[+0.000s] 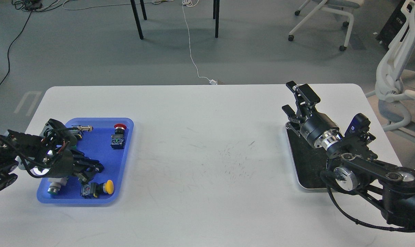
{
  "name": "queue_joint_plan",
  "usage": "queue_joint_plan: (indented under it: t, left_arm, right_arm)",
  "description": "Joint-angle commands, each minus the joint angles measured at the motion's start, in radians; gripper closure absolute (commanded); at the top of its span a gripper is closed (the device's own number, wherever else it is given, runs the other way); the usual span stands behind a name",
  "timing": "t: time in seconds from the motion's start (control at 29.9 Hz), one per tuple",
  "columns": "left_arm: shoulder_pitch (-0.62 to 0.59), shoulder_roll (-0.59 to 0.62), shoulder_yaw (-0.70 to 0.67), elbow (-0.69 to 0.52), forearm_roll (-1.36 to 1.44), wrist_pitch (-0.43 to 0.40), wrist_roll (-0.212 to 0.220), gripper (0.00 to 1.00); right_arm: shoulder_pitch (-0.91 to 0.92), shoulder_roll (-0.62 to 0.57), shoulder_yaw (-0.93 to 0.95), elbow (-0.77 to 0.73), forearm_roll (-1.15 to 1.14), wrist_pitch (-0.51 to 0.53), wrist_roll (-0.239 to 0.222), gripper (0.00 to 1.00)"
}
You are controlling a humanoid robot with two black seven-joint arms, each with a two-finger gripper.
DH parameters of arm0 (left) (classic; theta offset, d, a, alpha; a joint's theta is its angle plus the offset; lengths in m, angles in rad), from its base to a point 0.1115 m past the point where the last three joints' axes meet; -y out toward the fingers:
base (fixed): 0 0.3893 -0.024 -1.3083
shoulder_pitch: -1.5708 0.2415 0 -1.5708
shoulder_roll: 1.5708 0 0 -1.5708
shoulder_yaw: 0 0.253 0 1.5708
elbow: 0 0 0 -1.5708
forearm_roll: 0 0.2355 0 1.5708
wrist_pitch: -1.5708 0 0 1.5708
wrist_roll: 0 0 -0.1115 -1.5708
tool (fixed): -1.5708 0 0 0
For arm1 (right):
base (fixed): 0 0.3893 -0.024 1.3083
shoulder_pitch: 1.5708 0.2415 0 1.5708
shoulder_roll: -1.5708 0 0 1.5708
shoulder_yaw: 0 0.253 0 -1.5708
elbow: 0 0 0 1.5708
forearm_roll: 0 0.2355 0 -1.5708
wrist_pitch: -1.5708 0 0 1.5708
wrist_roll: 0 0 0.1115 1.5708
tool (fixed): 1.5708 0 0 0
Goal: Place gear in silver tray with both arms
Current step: 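Grasp another black gear in the blue tray with the left gripper, then carry the second gear to the table center and release it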
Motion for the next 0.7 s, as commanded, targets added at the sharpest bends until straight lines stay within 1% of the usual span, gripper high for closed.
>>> queue_joint_plan:
  t: [0.0,0.07,0.17,0.27,0.33,0.4,0.5,0.6,0.67]
  left_arm:
    - [-0.027,0.014,-0.017,-0.018,0.0,0.004,0.0,0.91]
    - [-0.079,0.044,-0.018,-0.058,0.0,0.006,0.0,0.9]
    - [-0.153,0.089,-0.017,-0.177,-0.02,-0.002,0.0,0.9]
    - [-0.236,0.084,-0.014,-0.288,-0.062,-0.016,0.0,0.9]
    - [-0.279,0.067,-0.012,-0.343,-0.06,-0.042,0.0,0.9]
    - [-0.319,0.016,-0.009,-0.371,-0.06,-0.071,0.0,0.9]
    - [-0.354,-0.119,-0.004,-0.369,-0.054,-0.109,0.0,0.9]
    - [-0.353,-0.221,0.0,-0.342,-0.048,-0.109,0.0,0.9]
    - [-0.35,-0.294,0.023,-0.299,-0.033,-0.109,0.0,0.89]
  right_arm:
    - [0.003,-0.001,0.026,-0.002,0.0,0.002,0.0,0.03]
    - [0.006,-0.002,0.04,0.0,0.002,0.002,0.0,0.03]
    - [0.013,-0.002,0.078,0.001,0.002,0.008,0.0,0.03]
    - [0.045,-0.002,0.104,0.001,0.038,0.046,0.0,0.03]
    - [0.095,-0.002,0.101,0.0,0.096,0.057,0.0,0.03]
    - [0.15,-0.004,0.101,-0.003,0.165,0.057,0.0,0.03]
    - [0.243,-0.004,0.09,-0.011,0.256,0.052,0.0,0.03]
    - [0.3,-0.002,0.064,-0.014,0.287,0.048,0.0,0.03]
    - [0.335,0.001,0.034,-0.014,0.288,0.045,0.0,0.03]
